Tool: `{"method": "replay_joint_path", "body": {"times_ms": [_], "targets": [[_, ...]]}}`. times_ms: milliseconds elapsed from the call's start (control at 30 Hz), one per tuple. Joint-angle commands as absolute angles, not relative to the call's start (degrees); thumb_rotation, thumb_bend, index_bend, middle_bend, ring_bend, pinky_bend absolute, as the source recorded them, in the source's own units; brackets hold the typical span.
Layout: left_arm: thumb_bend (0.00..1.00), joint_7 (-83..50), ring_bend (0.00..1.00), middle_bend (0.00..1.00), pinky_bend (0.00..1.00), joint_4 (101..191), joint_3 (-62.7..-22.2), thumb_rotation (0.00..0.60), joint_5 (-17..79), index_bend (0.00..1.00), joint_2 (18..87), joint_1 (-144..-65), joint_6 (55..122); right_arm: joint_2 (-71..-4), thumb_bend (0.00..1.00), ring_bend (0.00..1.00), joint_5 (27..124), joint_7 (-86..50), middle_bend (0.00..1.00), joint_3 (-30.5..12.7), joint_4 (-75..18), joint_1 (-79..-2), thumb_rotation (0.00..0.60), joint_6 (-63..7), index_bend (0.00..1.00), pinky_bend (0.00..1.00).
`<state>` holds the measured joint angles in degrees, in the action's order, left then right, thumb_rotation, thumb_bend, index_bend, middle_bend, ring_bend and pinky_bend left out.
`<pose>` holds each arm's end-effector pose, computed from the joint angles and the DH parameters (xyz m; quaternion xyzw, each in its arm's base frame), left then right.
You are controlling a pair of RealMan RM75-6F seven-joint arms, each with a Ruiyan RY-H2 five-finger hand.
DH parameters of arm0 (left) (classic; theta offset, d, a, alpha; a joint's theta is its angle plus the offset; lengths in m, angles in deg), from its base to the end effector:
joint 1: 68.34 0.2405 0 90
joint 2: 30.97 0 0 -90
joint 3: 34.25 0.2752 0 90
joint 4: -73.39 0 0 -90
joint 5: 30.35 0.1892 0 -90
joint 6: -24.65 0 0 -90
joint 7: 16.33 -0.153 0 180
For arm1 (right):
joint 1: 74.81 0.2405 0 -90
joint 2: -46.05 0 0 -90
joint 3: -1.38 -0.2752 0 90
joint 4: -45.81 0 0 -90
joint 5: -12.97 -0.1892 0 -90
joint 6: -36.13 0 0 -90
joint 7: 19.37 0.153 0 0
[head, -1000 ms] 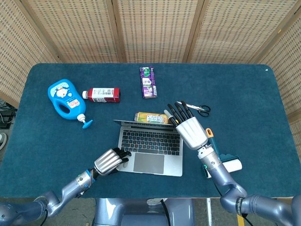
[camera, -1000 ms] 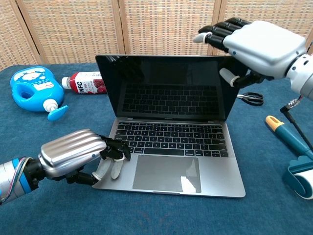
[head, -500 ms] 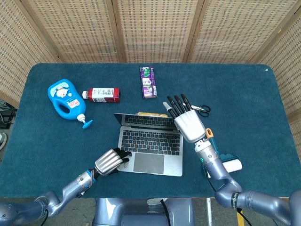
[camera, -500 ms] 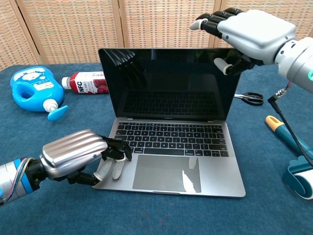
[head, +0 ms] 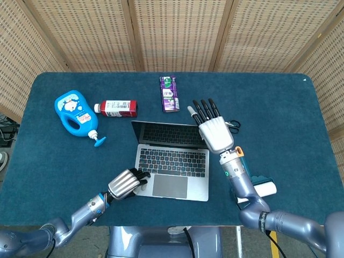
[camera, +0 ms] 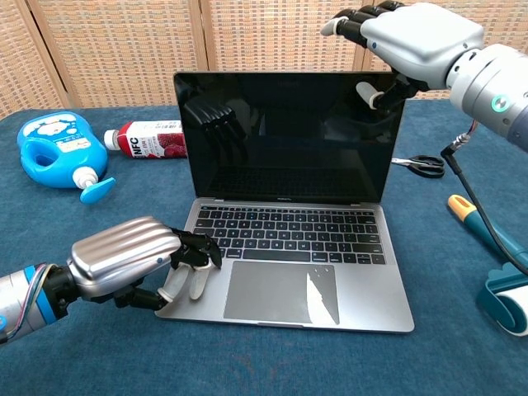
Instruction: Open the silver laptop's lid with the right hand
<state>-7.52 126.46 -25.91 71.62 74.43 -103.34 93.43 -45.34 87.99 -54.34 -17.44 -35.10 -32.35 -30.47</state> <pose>-0.2030 0.2729 -0.0883 -0.8325 -0.2692 -0.4125 0.2537 -0.1160 -0.3856 0.0476 0.7059 -0.1735 0.4325 0.5333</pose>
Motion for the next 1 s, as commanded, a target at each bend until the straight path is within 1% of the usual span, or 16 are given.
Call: {"method": "replay_joint_path", "body": {"times_ms": [33, 233, 367, 533, 667, 700, 733, 767, 800, 833, 867, 900, 933, 967, 1000], "targets": [[0.8, -7.5, 0.39, 0.32, 0.42, 126.4, -25.9, 0.6, 71.6, 0.56, 74.5, -103.3, 93.5, -45.7, 0.68, 0.01, 86.8, -54.9, 0.1, -17.8, -34.8, -31.9, 0.6, -30.3, 0.09, 0.1], [0.79, -6.5, 0.39, 0.32, 0.41, 126.9, -26.2, 0.6, 71.3, 0.55, 74.1, -103.1, 94.5, -45.1, 0.68, 0.01, 86.9, -55.4, 0.1, -17.1, -36.1, -32.0, 0.6, -31.5, 0.09, 0.1], [0.78, -5.7, 0.37, 0.25, 0.38, 129.2, -26.6, 0.6, 71.2, 0.5, 72.6, -103.0, 96.0, -44.1, 0.68, 0.01, 87.9, -54.5, 0.1, -16.4, -38.0, -32.5, 0.6, -32.6, 0.09, 0.1], [0.77, -4.8, 0.34, 0.22, 0.34, 137.1, -28.0, 0.6, 71.3, 0.45, 66.4, -102.8, 100.2, -40.7, 0.67, 0.01, 92.1, -52.7, 0.1, -14.2, -42.7, -34.3, 0.6, -35.3, 0.09, 0.1], [0.75, -5.9, 0.3, 0.21, 0.31, 141.6, -28.1, 0.6, 71.7, 0.43, 61.4, -101.9, 102.9, -37.7, 0.62, 0.01, 95.4, -50.3, 0.09, -12.8, -45.5, -36.0, 0.6, -37.6, 0.09, 0.09], [0.72, -6.4, 0.29, 0.2, 0.3, 142.6, -27.9, 0.6, 71.8, 0.41, 59.8, -101.3, 103.8, -36.6, 0.58, 0.01, 96.5, -49.4, 0.09, -12.3, -46.0, -36.6, 0.6, -38.5, 0.09, 0.08], [0.66, -6.7, 0.27, 0.19, 0.28, 143.3, -27.6, 0.6, 71.9, 0.4, 58.6, -100.8, 104.4, -35.7, 0.52, 0.01, 97.3, -48.7, 0.09, -11.9, -46.4, -37.2, 0.6, -39.2, 0.09, 0.08], [0.56, -7.1, 0.25, 0.17, 0.26, 143.7, -27.3, 0.6, 71.9, 0.38, 57.4, -100.1, 105.2, -34.7, 0.46, 0.01, 98.1, -47.7, 0.09, -11.5, -46.7, -37.9, 0.6, -39.9, 0.09, 0.08], [0.48, -7.6, 0.23, 0.16, 0.24, 144.1, -27.1, 0.6, 71.6, 0.36, 56.0, -98.9, 106.5, -33.4, 0.42, 0.01, 99.0, -46.1, 0.09, -10.9, -46.9, -38.8, 0.6, -40.8, 0.08, 0.07], [0.35, -8.0, 0.19, 0.13, 0.21, 144.4, -26.9, 0.6, 71.1, 0.33, 55.0, -97.9, 107.4, -32.3, 0.33, 0.01, 99.7, -44.9, 0.08, -10.4, -47.0, -39.6, 0.6, -41.5, 0.08, 0.06], [0.2, -8.4, 0.14, 0.08, 0.16, 144.8, -26.8, 0.6, 70.3, 0.28, 53.8, -96.9, 108.0, -31.3, 0.27, 0.01, 100.2, -43.6, 0.08, -9.9, -47.0, -40.4, 0.6, -42.3, 0.08, 0.05], [0.12, -8.9, 0.11, 0.06, 0.11, 145.6, -26.9, 0.6, 68.7, 0.24, 52.1, -95.4, 108.8, -30.0, 0.23, 0.01, 100.8, -41.8, 0.08, -9.1, -46.8, -41.6, 0.6, -43.2, 0.07, 0.04], [0.05, -9.6, 0.05, 0.02, 0.06, 146.4, -27.1, 0.6, 67.3, 0.17, 50.8, -94.2, 109.2, -29.1, 0.16, 0.0, 101.2, -40.6, 0.07, -8.6, -46.6, -42.5, 0.6, -43.9, 0.06, 0.03], [0.01, -10.2, 0.02, 0.0, 0.02, 147.3, -27.4, 0.6, 66.0, 0.11, 49.5, -93.1, 109.9, -28.2, 0.12, 0.0, 101.5, -39.4, 0.06, -7.9, -46.2, -43.4, 0.6, -44.5, 0.05, 0.02], [0.0, -10.6, 0.0, 0.0, 0.0, 148.2, -27.7, 0.6, 65.2, 0.07, 48.5, -92.4, 110.4, -27.5, 0.07, 0.0, 101.8, -38.3, 0.05, -7.4, -45.9, -44.1, 0.6, -44.9, 0.04, 0.01]]}}
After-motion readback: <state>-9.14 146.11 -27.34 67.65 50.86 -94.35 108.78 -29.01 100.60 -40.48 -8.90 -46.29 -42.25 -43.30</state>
